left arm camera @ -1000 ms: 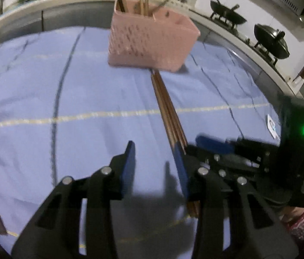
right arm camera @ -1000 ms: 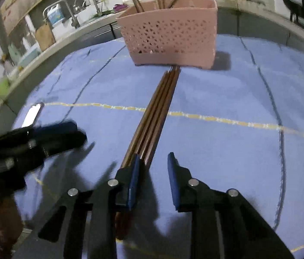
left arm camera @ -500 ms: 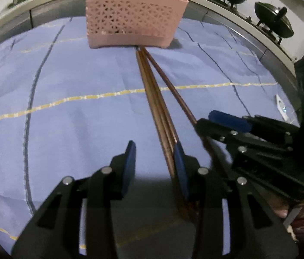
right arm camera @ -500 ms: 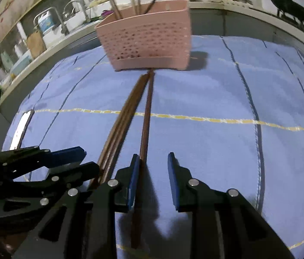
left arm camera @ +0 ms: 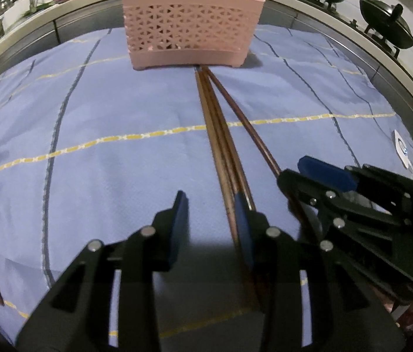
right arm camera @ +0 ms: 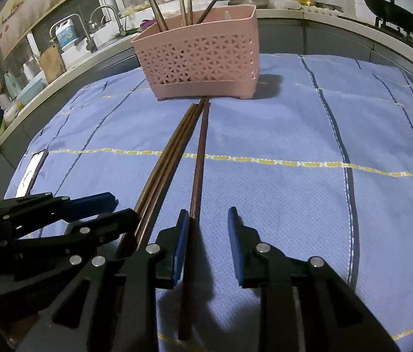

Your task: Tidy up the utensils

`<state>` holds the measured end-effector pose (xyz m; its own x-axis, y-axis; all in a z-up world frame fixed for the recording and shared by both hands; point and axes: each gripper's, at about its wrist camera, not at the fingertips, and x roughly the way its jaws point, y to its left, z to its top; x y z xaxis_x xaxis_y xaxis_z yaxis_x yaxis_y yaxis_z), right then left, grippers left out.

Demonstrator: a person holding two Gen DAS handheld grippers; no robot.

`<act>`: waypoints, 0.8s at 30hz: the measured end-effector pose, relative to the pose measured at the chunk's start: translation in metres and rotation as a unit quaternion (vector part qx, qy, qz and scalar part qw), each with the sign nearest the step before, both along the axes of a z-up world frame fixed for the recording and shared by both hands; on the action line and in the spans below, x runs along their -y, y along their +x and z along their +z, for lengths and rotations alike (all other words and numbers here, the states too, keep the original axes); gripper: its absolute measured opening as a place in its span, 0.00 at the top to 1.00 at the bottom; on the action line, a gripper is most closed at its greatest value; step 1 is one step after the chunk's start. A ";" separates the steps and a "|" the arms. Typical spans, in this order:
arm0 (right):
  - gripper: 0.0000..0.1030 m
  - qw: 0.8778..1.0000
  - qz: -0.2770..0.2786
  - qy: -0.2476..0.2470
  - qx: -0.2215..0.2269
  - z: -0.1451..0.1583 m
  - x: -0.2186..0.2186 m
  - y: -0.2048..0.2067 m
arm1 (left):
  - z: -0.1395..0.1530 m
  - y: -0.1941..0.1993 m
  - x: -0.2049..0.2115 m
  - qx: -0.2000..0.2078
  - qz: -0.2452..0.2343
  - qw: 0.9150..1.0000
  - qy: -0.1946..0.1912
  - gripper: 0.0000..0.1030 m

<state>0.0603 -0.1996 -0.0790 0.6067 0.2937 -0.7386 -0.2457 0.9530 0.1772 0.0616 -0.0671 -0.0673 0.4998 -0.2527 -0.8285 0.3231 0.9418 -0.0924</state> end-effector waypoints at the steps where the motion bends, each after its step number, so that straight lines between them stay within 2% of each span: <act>1: 0.74 1.000 0.002 -0.006 0.004 0.000 -0.002 -0.001 | 0.000 0.000 0.002 0.000 0.001 1.000 0.001 0.68; 5: 0.74 0.999 0.002 -0.038 0.020 -0.001 -0.011 -0.005 | 0.000 0.003 0.009 0.004 0.006 1.000 0.021 0.68; 9: 0.74 0.999 0.003 -0.041 0.023 -0.002 -0.008 -0.004 | -0.002 0.004 0.015 0.022 0.003 0.998 0.050 0.70; 11: 0.74 0.999 0.002 -0.045 0.026 -0.002 -0.007 -0.004 | -0.002 0.003 0.014 0.031 0.005 0.998 0.059 0.77; 14: 0.74 0.999 -0.003 -0.046 0.028 -0.002 -0.005 -0.005 | -0.002 0.007 0.001 0.023 0.014 0.999 0.043 0.92; 15: 0.74 0.998 -0.003 -0.049 0.030 -0.002 -0.005 -0.005 | -0.001 0.008 -0.005 0.019 0.017 0.999 0.035 0.93; 24: 0.75 0.997 -0.008 -0.064 0.040 -0.004 -0.009 -0.006 | -0.002 -0.001 -0.015 0.034 0.025 0.998 0.043 0.93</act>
<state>0.0542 -0.1905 -0.0827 0.6690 0.1909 -0.7183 -0.2395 0.9703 0.0348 0.0609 -0.0521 -0.0694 0.5654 -0.1567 -0.8098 0.2792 0.9602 0.0091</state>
